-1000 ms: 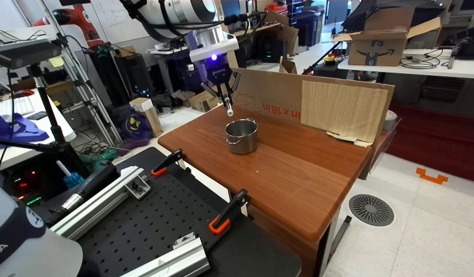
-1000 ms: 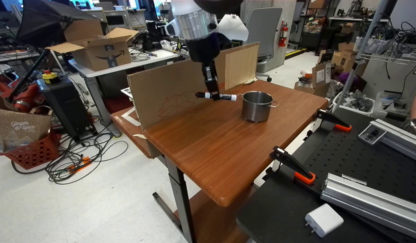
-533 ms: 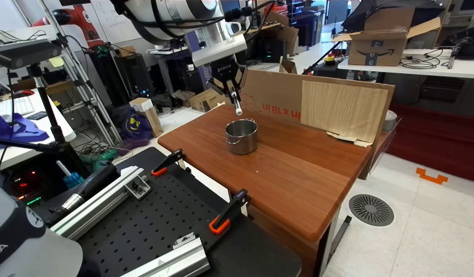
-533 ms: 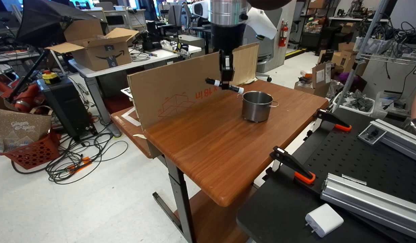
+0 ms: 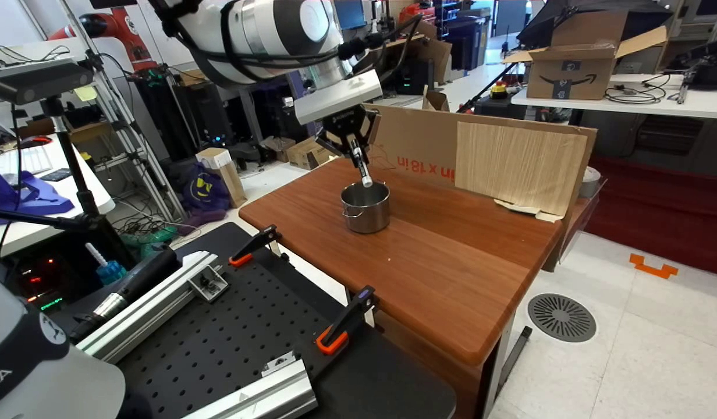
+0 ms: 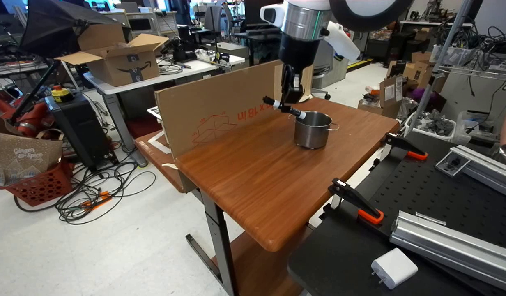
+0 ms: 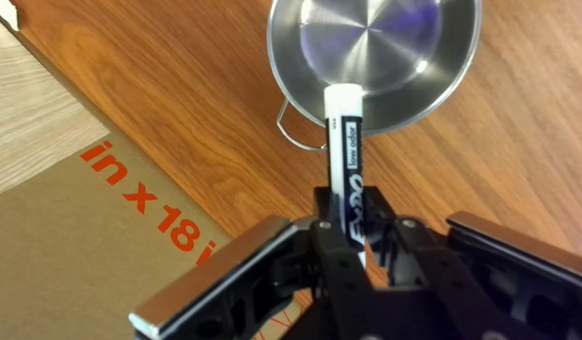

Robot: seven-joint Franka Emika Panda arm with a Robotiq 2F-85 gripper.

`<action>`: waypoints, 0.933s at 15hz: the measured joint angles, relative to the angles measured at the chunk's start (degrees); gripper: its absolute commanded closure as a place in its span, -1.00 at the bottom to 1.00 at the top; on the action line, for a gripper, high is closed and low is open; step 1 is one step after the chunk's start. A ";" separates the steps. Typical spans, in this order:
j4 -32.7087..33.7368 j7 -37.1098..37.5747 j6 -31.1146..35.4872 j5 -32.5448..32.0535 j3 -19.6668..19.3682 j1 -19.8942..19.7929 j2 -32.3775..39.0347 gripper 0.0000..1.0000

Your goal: Put the black marker in the silver pot

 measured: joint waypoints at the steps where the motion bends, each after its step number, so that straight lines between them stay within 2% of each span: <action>1: -0.97 -0.36 1.43 0.00 -0.05 -0.27 -0.13 0.90; 5: -3.81 -1.56 5.75 0.05 -0.20 -1.55 -0.22 0.90; 10: -5.00 -2.27 6.88 0.09 -0.21 -3.10 -0.22 0.90; 11: -5.12 -2.38 6.89 0.09 -0.21 -3.32 -0.22 0.10; 12: -5.18 -2.50 6.89 0.09 -0.21 -3.51 -0.22 0.09; 14: -5.20 -2.68 6.89 0.09 -0.21 -3.71 -0.22 -0.18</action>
